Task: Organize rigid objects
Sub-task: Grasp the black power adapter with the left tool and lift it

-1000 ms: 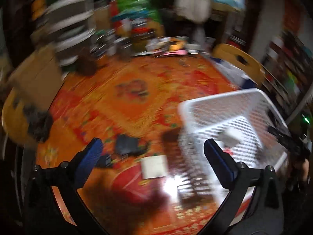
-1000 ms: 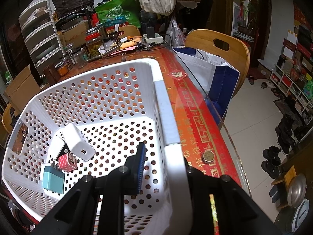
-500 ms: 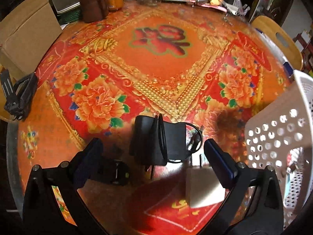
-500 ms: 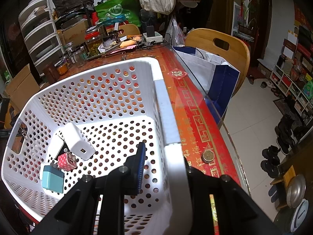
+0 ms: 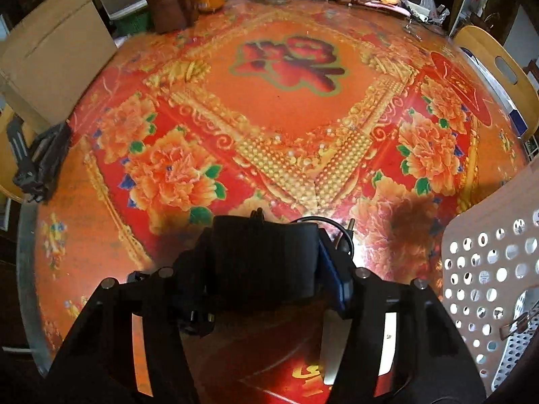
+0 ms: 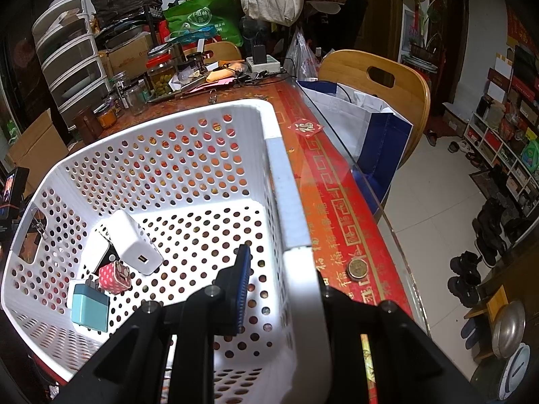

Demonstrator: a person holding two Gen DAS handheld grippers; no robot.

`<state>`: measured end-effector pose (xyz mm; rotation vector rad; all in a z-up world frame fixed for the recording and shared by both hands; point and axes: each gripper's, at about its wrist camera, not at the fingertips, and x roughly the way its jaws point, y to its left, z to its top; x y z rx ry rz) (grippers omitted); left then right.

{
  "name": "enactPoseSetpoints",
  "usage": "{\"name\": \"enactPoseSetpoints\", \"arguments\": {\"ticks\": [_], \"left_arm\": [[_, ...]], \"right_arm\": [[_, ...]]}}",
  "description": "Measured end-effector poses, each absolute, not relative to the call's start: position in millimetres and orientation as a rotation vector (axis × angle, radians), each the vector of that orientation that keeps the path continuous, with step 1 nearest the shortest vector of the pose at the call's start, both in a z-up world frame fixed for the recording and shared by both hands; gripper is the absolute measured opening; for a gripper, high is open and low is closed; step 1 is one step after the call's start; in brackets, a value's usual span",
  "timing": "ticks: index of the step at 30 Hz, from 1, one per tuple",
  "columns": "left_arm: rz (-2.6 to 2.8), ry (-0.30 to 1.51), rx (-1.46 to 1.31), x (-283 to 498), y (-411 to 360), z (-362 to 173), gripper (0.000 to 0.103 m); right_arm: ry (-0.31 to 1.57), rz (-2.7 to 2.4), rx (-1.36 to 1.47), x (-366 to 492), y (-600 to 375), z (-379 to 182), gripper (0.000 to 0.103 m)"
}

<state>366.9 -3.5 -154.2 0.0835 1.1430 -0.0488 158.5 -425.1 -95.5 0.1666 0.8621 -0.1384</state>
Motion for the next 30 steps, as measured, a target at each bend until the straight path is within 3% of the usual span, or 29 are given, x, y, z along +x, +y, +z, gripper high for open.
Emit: {"name": "enactPoseSetpoints", "arguments": {"ticks": [15, 30], "left_arm": [[0.024, 0.952, 0.125, 349, 13, -41, 0.056], [-0.01, 0.893, 0.166, 330, -15, -9, 0.056]], "right_arm": [[0.858, -0.132, 0.163, 159, -428, -95, 0.022], [0.855, -0.118, 0.158, 159, -426, -95, 0.022]]}}
